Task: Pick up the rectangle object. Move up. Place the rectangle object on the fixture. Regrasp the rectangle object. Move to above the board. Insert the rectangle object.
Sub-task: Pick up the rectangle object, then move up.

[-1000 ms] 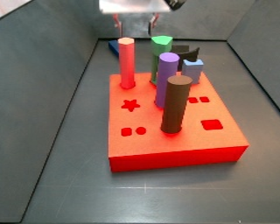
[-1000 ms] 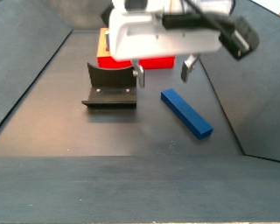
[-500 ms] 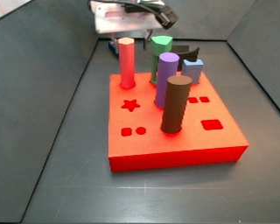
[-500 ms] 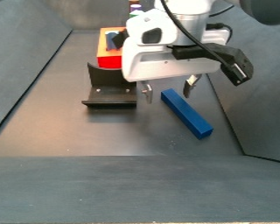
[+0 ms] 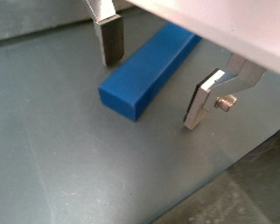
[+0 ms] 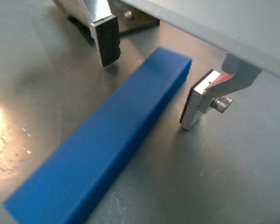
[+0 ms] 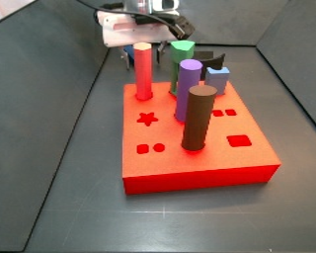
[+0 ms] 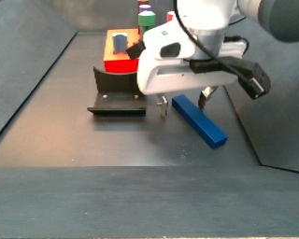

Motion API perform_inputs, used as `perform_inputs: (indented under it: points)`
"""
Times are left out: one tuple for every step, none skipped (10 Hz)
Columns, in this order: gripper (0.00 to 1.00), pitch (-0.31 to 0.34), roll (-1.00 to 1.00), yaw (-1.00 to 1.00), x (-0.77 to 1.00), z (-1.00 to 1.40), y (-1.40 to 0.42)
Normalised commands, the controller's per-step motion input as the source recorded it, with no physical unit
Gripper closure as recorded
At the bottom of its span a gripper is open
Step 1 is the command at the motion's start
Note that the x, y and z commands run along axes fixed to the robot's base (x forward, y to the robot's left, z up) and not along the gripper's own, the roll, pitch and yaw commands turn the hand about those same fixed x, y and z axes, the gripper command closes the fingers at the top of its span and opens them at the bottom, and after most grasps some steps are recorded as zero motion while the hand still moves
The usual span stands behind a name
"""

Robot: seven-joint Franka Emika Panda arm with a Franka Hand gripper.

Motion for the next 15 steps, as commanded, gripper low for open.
perform_inputs:
  points:
    - [0.0,0.0,0.0,0.0,0.0,-0.14,0.0]
    - [0.0,-0.041,0.0,0.0,0.0,0.0,0.0]
    - [0.0,0.0,0.0,0.0,0.0,0.0,0.0]
    - [1.0,0.0,0.0,0.0,0.0,0.0,0.0]
    - [1.0,0.0,0.0,0.0,0.0,0.0,0.0]
    - [1.0,0.0,0.0,0.0,0.0,0.0,0.0]
    - [1.0,0.0,0.0,0.0,0.0,0.0,0.0]
    - [1.0,0.0,0.0,0.0,0.0,0.0,0.0]
    - [1.0,0.0,0.0,0.0,0.0,0.0,0.0]
    - [1.0,0.0,0.0,0.0,0.0,0.0,0.0]
    - [1.0,0.0,0.0,0.0,0.0,0.0,0.0]
    - [1.0,0.0,0.0,0.0,0.0,0.0,0.0]
    - [1.0,0.0,0.0,0.0,0.0,0.0,0.0]
    - [1.0,0.0,0.0,0.0,0.0,0.0,0.0]
    - [1.0,0.0,0.0,0.0,0.0,0.83,0.0]
